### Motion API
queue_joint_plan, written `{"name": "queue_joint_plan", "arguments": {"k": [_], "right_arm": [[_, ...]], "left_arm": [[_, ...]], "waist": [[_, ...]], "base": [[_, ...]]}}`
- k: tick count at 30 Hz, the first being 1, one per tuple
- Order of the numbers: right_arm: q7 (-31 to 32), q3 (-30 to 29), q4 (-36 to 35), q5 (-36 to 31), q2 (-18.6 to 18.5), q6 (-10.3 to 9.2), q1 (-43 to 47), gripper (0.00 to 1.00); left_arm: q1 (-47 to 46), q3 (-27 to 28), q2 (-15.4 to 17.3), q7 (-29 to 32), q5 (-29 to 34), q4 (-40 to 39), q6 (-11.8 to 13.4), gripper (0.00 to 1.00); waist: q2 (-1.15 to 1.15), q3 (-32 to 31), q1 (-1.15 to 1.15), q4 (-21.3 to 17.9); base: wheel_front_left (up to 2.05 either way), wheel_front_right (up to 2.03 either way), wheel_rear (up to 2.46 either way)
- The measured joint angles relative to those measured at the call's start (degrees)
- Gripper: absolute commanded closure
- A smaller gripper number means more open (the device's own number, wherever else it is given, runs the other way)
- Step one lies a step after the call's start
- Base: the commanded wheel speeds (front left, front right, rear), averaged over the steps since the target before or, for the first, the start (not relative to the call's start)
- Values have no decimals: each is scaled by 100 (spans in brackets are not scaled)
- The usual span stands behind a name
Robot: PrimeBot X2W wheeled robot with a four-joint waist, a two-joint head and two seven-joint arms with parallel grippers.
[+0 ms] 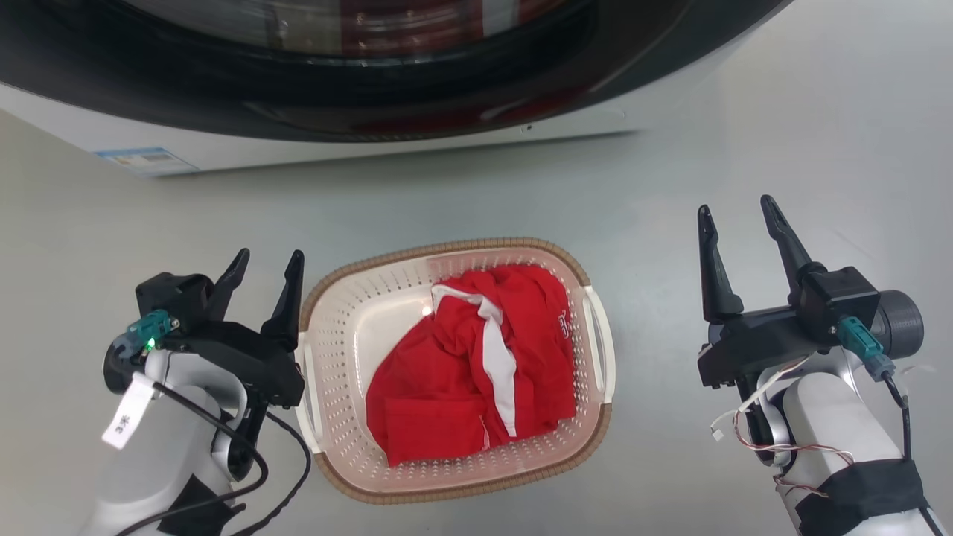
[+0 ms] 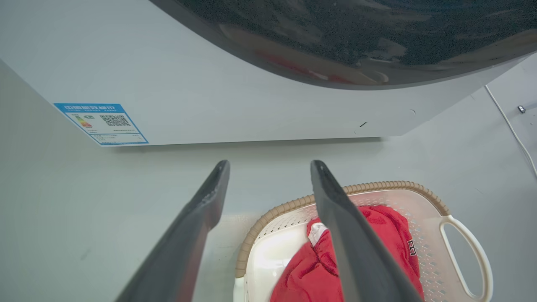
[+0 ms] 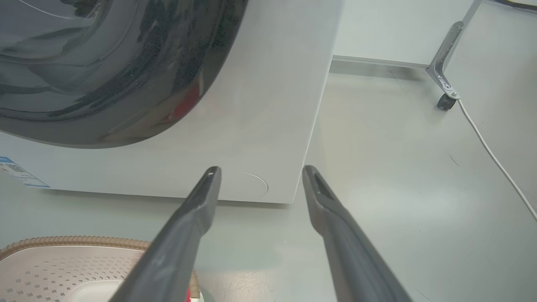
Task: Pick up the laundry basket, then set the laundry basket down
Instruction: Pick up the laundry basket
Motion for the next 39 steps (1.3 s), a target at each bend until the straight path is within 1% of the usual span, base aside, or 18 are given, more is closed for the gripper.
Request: {"name": "queue_joint_plan", "arguments": {"k": [3, 7, 8, 9, 16, 26, 27, 33, 34, 35, 39], "right_arm": [[0, -12, -60, -21, -24, 1, 97, 0], [0, -42, -141, -38, -67, 0, 237, 0], [0, -57, -194, -43, -71, 0, 310, 0], [0, -57, -194, -43, -71, 0, 310, 0], [0, -59, -376, -52, -94, -2, 628, 0], [0, -94, -630, -59, -162, -32, 1309, 0], [0, -101, -647, -59, -162, -58, 1401, 0], [0, -129, -805, -57, -165, -67, 1907, 0], [0, -149, -887, -47, -172, -111, 2075, 0], [0, -159, -954, -40, -176, -112, 2176, 0], [2, -169, -1027, -12, -177, -115, 2271, 0]], "left_arm": [[182, 110, 1, 0, 54, -265, 78, 0], [465, 260, 3, 0, 151, -699, 235, 0], [623, 322, 13, 0, 207, -901, 307, 0], [623, 322, 13, 0, 207, -901, 307, 0], [1199, 545, 102, 0, 489, -1663, 554, 0], [2212, 740, 155, 0, 835, -2710, 911, 0], [2312, 759, 164, 0, 850, -2773, 937, 0], [2911, 861, 287, 0, 1022, -3189, 1055, 0], [3098, 891, 313, 0, 1118, -3379, 1062, 0], [3204, 920, 320, 0, 1154, -3510, 1106, 0], [3347, 958, 348, -1, 1205, -3655, 1112, 0]], "waist": [[0, -253, 0, 43], [0, -593, 0, 96], [0, -768, 0, 120], [0, -768, 0, 120], [0, -1371, -1, 178], [0, -2234, -1, 212], [0, -2315, -2, 213], [0, -2763, -2, 206], [0, -2932, -2, 194], [0, -3014, -1, 185], [0, -3083, -1, 164]], "base": [[0, 0, 0], [0, 0, 0], [0, 0, 0], [0, 0, 0], [0, 0, 0], [0, 0, 0], [0, 0, 0], [0, 0, 0], [0, 0, 0], [0, 0, 0], [0, 0, 0]]}}
